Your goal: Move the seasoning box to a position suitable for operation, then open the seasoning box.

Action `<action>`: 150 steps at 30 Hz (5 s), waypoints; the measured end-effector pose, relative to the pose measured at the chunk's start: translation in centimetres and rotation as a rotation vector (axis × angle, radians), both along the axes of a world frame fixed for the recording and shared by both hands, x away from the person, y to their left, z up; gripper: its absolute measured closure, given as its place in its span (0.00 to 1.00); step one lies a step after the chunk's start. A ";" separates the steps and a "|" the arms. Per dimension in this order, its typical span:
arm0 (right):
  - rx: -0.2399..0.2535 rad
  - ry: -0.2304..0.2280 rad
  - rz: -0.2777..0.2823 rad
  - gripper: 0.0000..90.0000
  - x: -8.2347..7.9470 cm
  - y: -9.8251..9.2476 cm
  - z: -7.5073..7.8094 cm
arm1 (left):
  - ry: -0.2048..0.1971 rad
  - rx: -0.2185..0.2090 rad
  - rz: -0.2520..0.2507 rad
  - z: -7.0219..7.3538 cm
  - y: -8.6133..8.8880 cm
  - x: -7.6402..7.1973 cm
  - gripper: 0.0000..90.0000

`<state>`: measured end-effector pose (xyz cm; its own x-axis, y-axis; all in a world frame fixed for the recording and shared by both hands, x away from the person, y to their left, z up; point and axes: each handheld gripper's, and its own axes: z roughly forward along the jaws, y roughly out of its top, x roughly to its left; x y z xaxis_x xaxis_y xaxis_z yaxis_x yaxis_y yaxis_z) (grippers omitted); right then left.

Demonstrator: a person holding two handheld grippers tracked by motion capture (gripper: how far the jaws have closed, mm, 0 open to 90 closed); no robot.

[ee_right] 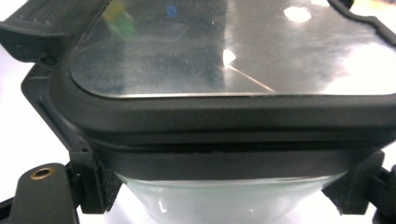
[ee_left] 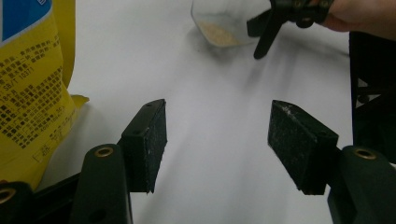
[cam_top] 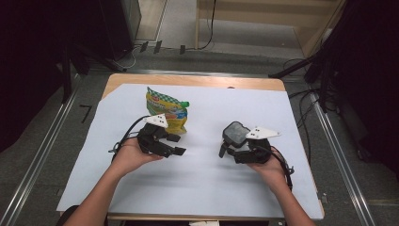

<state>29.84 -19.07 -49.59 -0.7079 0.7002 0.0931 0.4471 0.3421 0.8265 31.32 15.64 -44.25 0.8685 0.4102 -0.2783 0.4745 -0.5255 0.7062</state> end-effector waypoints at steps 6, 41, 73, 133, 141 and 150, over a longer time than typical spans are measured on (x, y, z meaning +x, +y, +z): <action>-0.015 0.014 0.106 0.17 -0.6 3.4 -1.0 | -0.002 0.006 -0.007 -0.2 -0.2 0.1 0.43; -0.050 0.020 0.134 0.23 -3.4 2.4 0.8 | -0.022 -0.012 -0.073 0.6 -2.8 0.4 0.54; 0.018 0.181 0.016 1.00 -3.1 0.1 1.3 | -0.076 0.041 -0.081 -1.3 -5.3 0.0 0.98; 0.033 0.143 0.029 1.00 -5.8 1.5 2.8 | -0.021 -0.047 -0.121 -0.5 -3.9 0.2 0.53; 0.031 0.154 0.072 1.00 -6.4 3.3 2.6 | 0.003 -0.057 -0.094 -0.6 -3.5 0.6 0.40; 0.032 0.151 0.084 1.00 -6.2 5.2 2.0 | 0.002 -0.048 -0.091 -0.6 -3.5 0.6 0.41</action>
